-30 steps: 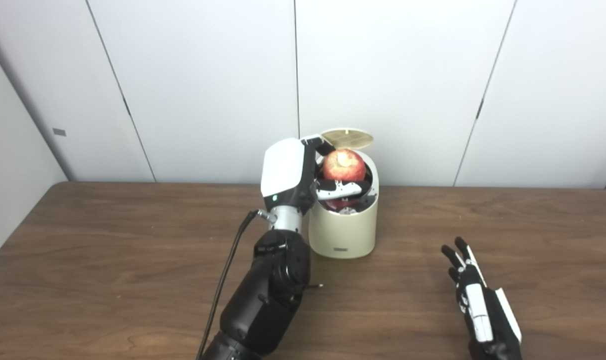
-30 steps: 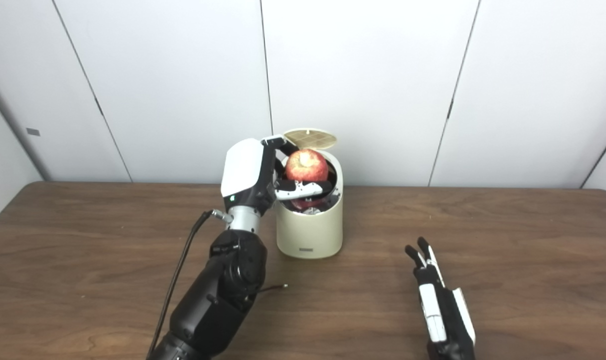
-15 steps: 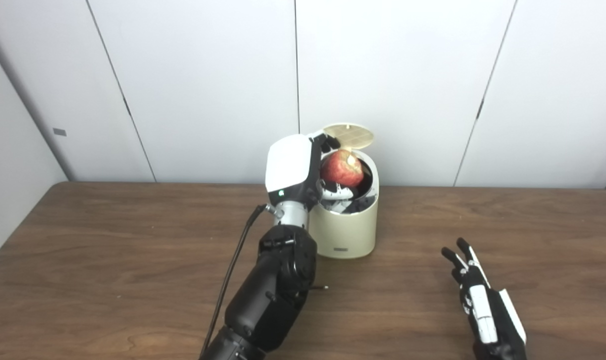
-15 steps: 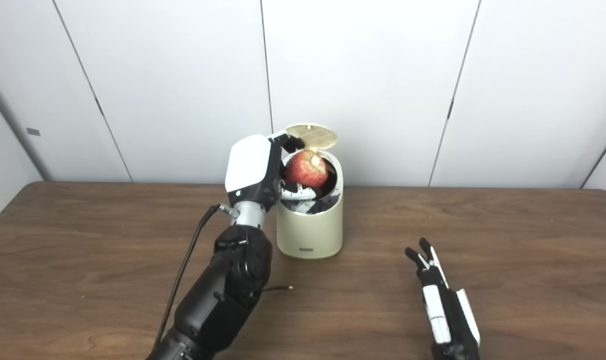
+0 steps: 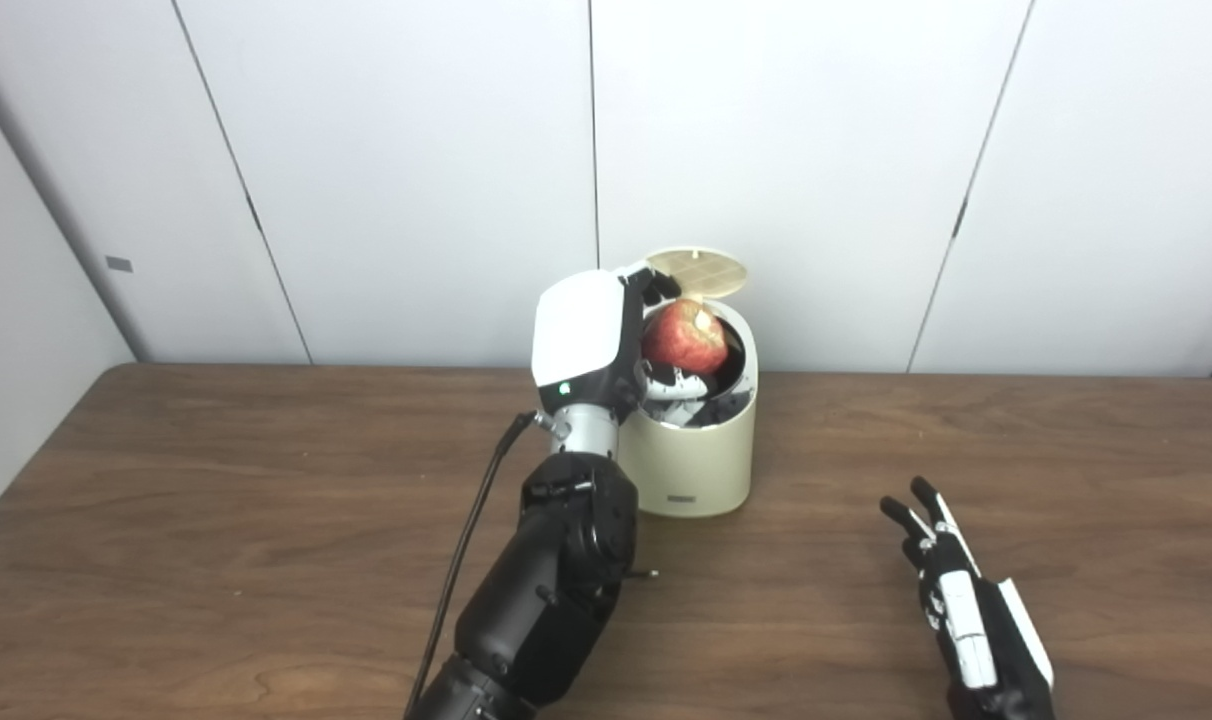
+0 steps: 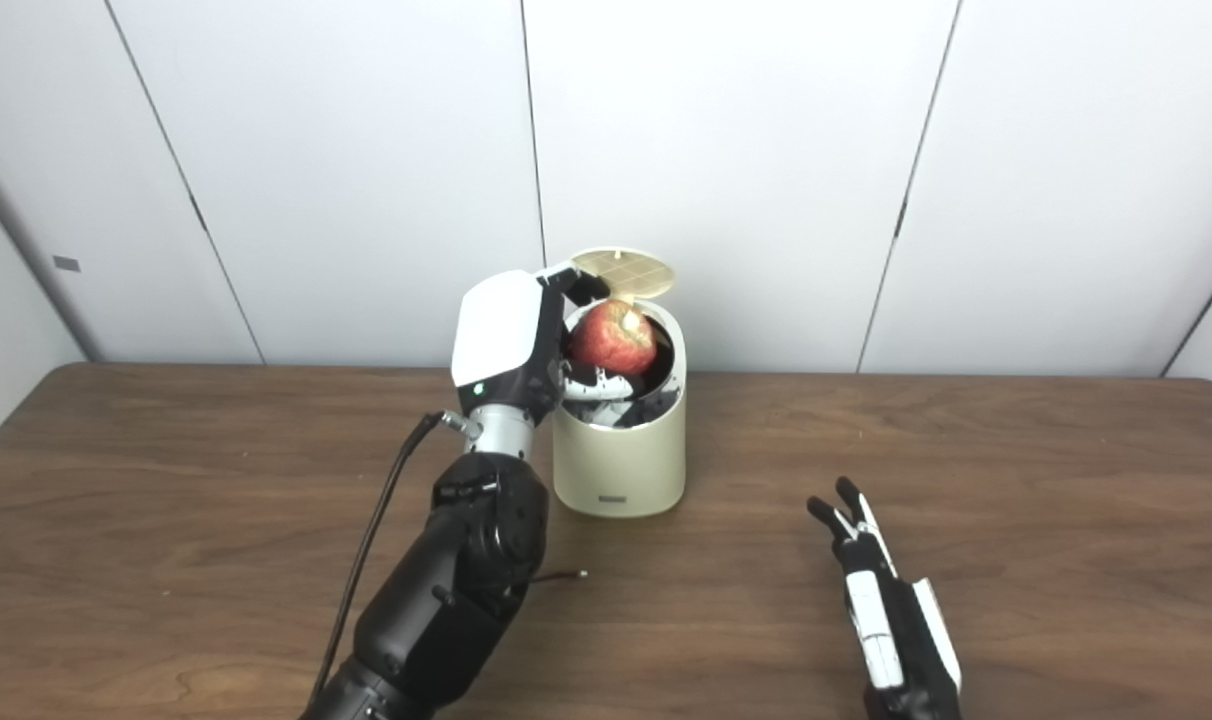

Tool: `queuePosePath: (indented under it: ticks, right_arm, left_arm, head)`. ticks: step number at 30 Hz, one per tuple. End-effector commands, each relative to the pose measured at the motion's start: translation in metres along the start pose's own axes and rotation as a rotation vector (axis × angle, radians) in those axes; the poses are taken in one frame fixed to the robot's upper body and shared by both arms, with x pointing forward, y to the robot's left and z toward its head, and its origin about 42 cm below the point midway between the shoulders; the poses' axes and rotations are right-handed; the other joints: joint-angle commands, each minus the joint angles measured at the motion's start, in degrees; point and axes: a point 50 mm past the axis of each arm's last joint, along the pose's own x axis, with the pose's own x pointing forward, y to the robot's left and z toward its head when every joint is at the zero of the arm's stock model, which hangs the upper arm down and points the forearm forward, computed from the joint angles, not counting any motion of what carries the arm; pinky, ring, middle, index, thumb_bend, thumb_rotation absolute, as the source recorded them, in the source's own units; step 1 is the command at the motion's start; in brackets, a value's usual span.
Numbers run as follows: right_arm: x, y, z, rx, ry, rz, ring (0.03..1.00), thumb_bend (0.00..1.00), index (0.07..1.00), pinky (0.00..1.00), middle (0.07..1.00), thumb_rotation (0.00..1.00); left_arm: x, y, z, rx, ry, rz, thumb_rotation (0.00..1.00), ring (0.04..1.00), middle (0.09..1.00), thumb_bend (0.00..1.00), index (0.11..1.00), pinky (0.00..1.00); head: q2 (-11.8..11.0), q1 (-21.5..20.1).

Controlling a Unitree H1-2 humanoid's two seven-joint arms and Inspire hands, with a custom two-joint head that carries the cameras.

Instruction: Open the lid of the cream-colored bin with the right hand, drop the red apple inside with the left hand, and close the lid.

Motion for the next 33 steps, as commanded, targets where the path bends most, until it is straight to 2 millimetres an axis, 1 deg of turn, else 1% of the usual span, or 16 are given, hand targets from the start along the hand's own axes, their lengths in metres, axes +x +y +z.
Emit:
queuePosePath:
  ticks: [1, 4, 6, 7, 8, 10, 15, 19, 24, 27, 30, 33]
  right_arm:
    - [-0.0022, -0.0085, -0.0024, -0.017, -0.018, -0.003, 1.000, 0.61, 0.975, 1.00, 0.909, 1.00]
    - [-0.0010, -0.0088, -0.0032, -0.025, -0.022, -0.002, 0.991, 0.60, 0.971, 1.00, 0.906, 1.00]
    - [-0.0004, -0.0083, -0.0032, -0.023, -0.022, -0.003, 0.989, 0.61, 0.969, 1.00, 0.905, 1.00]
    - [0.0001, -0.0081, -0.0033, -0.021, -0.021, -0.004, 0.992, 0.61, 0.968, 1.00, 0.906, 1.00]
    - [0.0004, -0.0081, -0.0035, -0.022, -0.019, -0.004, 0.994, 0.62, 0.967, 1.00, 0.905, 1.00]
    - [0.0009, -0.0079, -0.0038, -0.025, -0.017, -0.003, 0.992, 0.62, 0.967, 1.00, 0.905, 1.00]
    - [0.0031, -0.0073, -0.0043, -0.021, -0.016, -0.001, 0.990, 0.62, 0.971, 1.00, 0.906, 1.00]
    - [0.0040, -0.0061, -0.0039, -0.024, -0.020, -0.001, 0.984, 0.61, 0.971, 1.00, 0.904, 1.00]
    - [0.0045, -0.0050, -0.0042, -0.009, -0.026, 0.003, 0.986, 0.61, 0.976, 1.00, 0.908, 1.00]
    - [0.0047, -0.0048, -0.0047, -0.012, -0.027, 0.004, 0.980, 0.61, 0.976, 1.00, 0.905, 1.00]
    - [0.0048, -0.0050, -0.0045, -0.014, -0.024, 0.006, 0.974, 0.62, 0.977, 1.00, 0.904, 1.00]
    - [0.0051, -0.0054, -0.0035, -0.012, -0.026, 0.005, 0.969, 0.64, 0.974, 1.00, 0.900, 1.00]
  left_arm:
    - [-0.0032, -0.0036, 0.0105, -0.026, -0.007, -0.035, 0.00, 0.681, 0.676, 0.93, 0.585, 0.64]
    - [-0.0066, -0.0026, 0.0124, -0.047, -0.004, -0.040, 0.00, 0.638, 0.634, 0.89, 0.570, 0.61]
    - [-0.0072, -0.0023, 0.0126, -0.053, -0.003, -0.042, 0.00, 0.625, 0.621, 0.87, 0.566, 0.59]
    - [-0.0072, -0.0021, 0.0126, -0.055, -0.005, -0.042, 0.03, 0.623, 0.617, 0.67, 0.521, 0.59]
    - [-0.0073, -0.0017, 0.0128, -0.055, -0.006, -0.043, 0.04, 0.626, 0.619, 0.60, 0.506, 0.58]
    - [-0.0076, -0.0006, 0.0132, -0.056, -0.007, -0.042, 0.05, 0.634, 0.623, 0.54, 0.493, 0.59]
    - [-0.0085, 0.0006, 0.0131, -0.071, 0.003, -0.047, 0.05, 0.630, 0.606, 0.52, 0.489, 0.58]
    - [-0.0096, 0.0000, 0.0113, -0.078, 0.011, -0.050, 0.05, 0.598, 0.586, 0.52, 0.489, 0.55]
    - [-0.0088, -0.0010, 0.0088, -0.077, 0.015, -0.054, 0.05, 0.542, 0.551, 0.52, 0.490, 0.48]
    - [-0.0082, -0.0021, 0.0072, -0.071, 0.016, -0.058, 0.05, 0.560, 0.564, 0.52, 0.490, 0.50]
    - [-0.0078, -0.0031, 0.0071, -0.067, 0.017, -0.065, 0.05, 0.547, 0.558, 0.52, 0.490, 0.49]
    - [-0.0082, -0.0040, 0.0078, -0.061, 0.012, -0.063, 0.05, 0.568, 0.580, 0.52, 0.492, 0.51]
  head:
    - [0.08, 0.20]
    - [0.11, 0.22]
    - [0.11, 0.22]
    - [0.14, 0.22]
    - [0.12, 0.30]
    - [0.10, 0.40]
    - [-0.02, 0.56]
    - [-0.14, 0.57]
    - [-0.22, 0.57]
    - [-0.25, 0.52]
    - [-0.25, 0.52]
    - [-0.25, 0.52]
